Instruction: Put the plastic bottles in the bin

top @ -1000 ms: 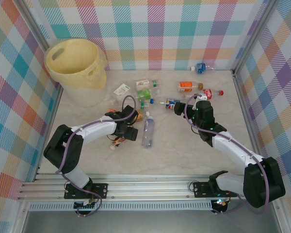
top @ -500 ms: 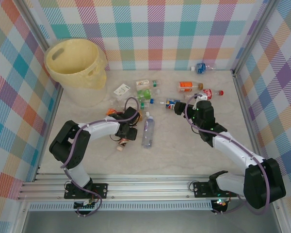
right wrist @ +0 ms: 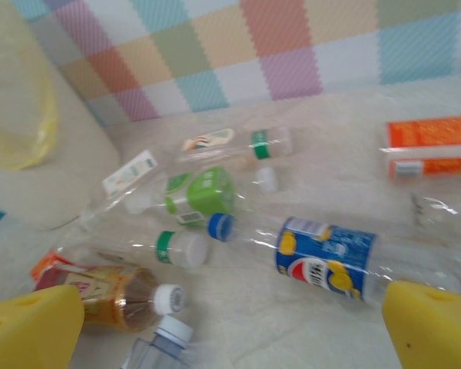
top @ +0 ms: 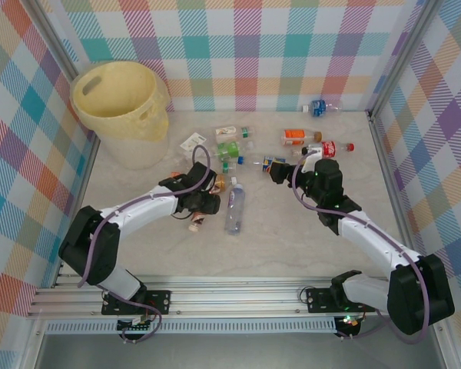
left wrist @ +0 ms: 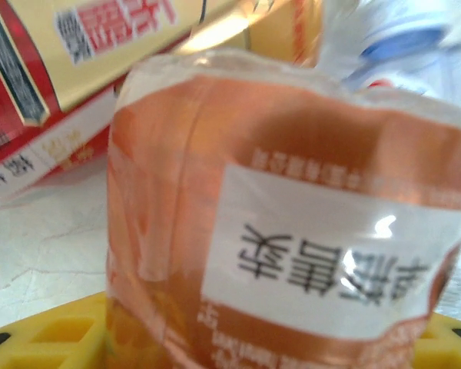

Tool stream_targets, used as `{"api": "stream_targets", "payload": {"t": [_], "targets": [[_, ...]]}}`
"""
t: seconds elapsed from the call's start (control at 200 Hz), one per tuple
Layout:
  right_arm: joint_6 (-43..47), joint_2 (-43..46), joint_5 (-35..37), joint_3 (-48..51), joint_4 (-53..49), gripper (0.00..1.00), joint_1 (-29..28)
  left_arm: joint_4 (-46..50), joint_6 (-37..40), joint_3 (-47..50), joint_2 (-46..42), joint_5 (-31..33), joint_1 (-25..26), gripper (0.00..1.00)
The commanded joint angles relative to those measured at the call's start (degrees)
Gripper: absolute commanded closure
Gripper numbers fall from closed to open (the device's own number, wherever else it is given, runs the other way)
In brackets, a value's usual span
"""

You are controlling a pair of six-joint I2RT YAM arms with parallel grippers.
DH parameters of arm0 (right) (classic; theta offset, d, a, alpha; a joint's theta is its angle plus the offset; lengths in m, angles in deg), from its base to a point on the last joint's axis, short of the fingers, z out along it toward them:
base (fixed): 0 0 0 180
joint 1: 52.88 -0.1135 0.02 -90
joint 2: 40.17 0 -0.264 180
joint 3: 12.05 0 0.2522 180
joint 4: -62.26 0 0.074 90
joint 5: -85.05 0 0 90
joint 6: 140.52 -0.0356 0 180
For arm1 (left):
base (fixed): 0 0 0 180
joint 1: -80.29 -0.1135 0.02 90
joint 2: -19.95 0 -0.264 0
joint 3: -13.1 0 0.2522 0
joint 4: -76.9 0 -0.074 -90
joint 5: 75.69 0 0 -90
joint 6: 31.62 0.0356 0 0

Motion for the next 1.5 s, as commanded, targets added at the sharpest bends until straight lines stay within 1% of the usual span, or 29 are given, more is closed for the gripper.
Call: {"api": "stream_targets", "payload": {"t": [0.0, 0.12, 0.36, 0.47, 0.52, 0.535, 0.58, 0.655, 0.96, 1.065, 1.265, 1.34, 1.495], "targets": [[4.4, 0.8, -7.8, 1.1, 7.3, 0.0, -0.2, -0.4, -1.6, -3.1, -3.4, -2.1, 0.6, 0.48], [6.1, 1.0, -10.5, 0.8, 7.8, 0.0, -0.2, -2.7, -2.7, -4.2, -5.4, -2.4, 0.5, 0.48], [6.2, 1.1, -13.1, 0.5, 7.9, 0.0, -0.2, -7.8, -3.8, -7.9, -7.5, -1.9, -0.2, 0.47], [6.5, 0.9, -15.7, 0.3, 8.5, 0.0, -0.2, -10.2, -3.2, -10.7, -7.7, 0.4, -0.4, 0.47], [7.5, 0.8, -18.0, 0.3, 9.0, 0.0, -0.3, -10.5, -2.8, -12.0, -7.6, 2.0, -0.5, 0.47], [7.8, 0.7, -18.6, 0.3, 9.1, 0.0, -0.3, -12.4, -2.7, -12.4, -7.6, 2.6, -0.5, 0.47], [9.0, 0.6, -20.6, 0.2, 9.2, 0.0, -0.5, -13.6, -2.0, -13.5, -7.3, 3.7, -0.5, 0.47], [10.5, 0.4, -22.2, -0.4, 8.3, 0.0, -1.1, -15.2, -1.0, -15.4, -6.7, 5.8, -0.5, 0.47], [13.0, -1.1, -23.8, -3.9, 4.5, 0.0, -3.9, -23.3, -1.0, -21.3, -4.5, 15.6, -3.1, 0.48], [13.7, -1.2, -23.7, -4.7, 3.2, 0.0, -4.6, -26.6, -0.7, -23.1, -3.9, 17.3, -4.7, 0.48], [14.6, -0.8, -23.1, -5.5, 1.4, 0.0, -5.1, -30.0, 0.1, -26.5, -2.2, 19.3, -7.9, 0.48], [15.0, -0.4, -22.7, -5.8, 0.7, 0.0, -5.1, -33.0, 1.1, -26.4, -2.3, 22.0, -8.7, 0.49], [15.4, 0.3, -21.3, -6.0, -0.8, 0.0, -5.1, -38.2, 2.8, -26.9, -2.4, 23.9, -12.8, 0.49]]}}
